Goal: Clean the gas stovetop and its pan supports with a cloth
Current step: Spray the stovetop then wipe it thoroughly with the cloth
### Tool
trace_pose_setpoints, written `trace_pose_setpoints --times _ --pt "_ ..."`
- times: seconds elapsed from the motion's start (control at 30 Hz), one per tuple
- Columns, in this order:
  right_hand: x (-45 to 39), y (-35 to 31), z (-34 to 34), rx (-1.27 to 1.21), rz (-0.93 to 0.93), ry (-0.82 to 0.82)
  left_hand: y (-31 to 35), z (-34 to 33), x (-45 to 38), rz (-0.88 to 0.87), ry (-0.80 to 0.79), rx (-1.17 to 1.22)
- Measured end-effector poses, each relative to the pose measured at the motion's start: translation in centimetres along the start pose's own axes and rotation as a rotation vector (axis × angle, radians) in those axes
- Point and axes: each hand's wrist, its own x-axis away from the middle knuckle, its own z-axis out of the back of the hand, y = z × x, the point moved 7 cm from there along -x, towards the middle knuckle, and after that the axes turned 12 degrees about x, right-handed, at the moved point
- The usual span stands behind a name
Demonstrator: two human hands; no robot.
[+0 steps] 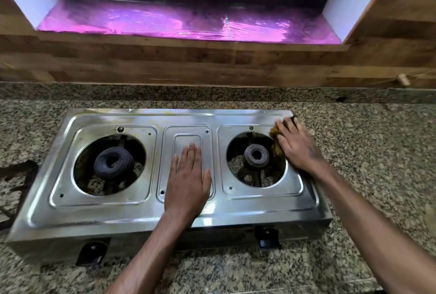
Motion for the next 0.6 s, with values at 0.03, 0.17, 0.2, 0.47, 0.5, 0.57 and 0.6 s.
trace_pose_setpoints --times 0.03,0.17,0.2,0.47,0.5,0.57,0.6 --pt "-2.0 0.0 0.1 0.001 -0.009 0.001 0.0 0.0 0.0 0.000 -0.001 -0.003" --pt "-5.0 -0.6 0.5 0.041 -0.030 -0.002 0.1 0.1 0.0 0.002 -0.008 -0.003" --pt "-4.3 -0.7 0.4 0.037 -0.022 0.001 0.0 0.1 0.0 0.003 -0.004 -0.001" --pt "11.2 -1.0 -1.5 0.047 -0.061 -0.041 0.2 0.1 0.1 0.005 -0.014 0.005" --pt "12.7 -1.1 -1.8 0.056 -0.062 -0.062 0.2 0.2 0.1 0.005 -0.013 0.006" --pt "13.4 -0.9 -1.9 0.051 -0.069 -0.068 0.2 0.2 0.2 0.008 -0.009 0.009" --pt "12.5 -0.8 -1.6 0.040 -0.064 -0.053 0.2 0.2 0.1 0.007 -0.007 0.009"
